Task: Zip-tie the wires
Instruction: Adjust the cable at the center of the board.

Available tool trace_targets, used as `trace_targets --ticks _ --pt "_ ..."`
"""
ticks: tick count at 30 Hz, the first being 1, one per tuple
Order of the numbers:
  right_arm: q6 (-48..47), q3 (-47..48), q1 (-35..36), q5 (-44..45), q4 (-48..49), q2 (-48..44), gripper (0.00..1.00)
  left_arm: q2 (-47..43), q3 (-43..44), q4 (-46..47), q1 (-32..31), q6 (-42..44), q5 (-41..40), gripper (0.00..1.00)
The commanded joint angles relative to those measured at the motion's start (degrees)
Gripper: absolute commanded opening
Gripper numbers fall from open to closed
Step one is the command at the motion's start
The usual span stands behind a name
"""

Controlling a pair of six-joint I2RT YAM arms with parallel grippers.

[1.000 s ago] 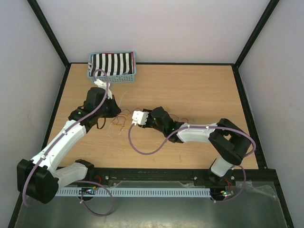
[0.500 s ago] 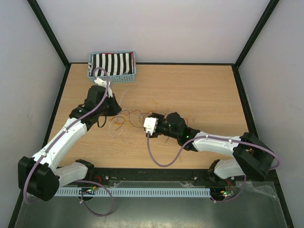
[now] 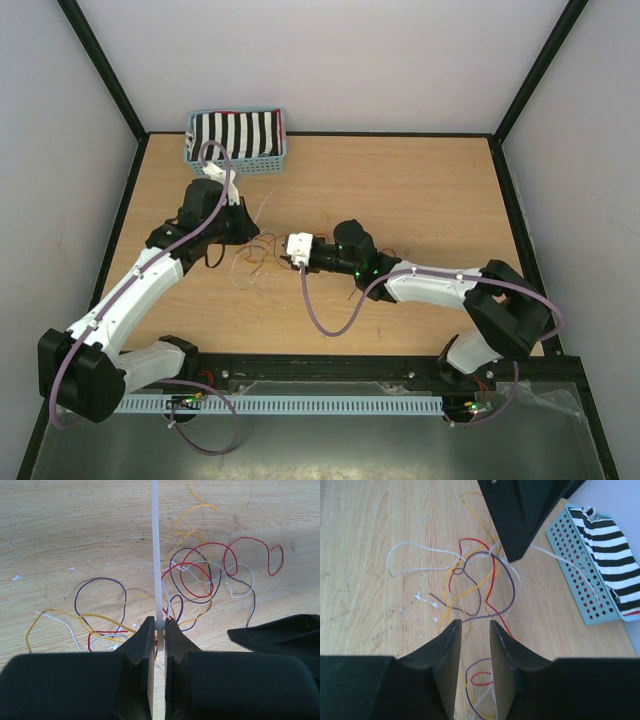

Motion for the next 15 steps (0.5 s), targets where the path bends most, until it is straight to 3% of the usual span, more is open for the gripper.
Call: trace_targets --ticks 1,7,15 --pt "2.0 3.3 -0.2 -6.1 2.4 2.0 0.36 -0.3 1.8 0.0 -0.3 0.6 0.9 0.00" --pt "9.8 1.9 0.0 -9.6 5.3 3.1 0.35 -0.2 1.8 0.0 -0.4 -0.5 -0.2 0.00" --pt "14.4 0.3 0.7 -5.2 11.9 6.4 0.38 -0.1 1.9 0.3 -0.8 -1.0 -0.5 0.00"
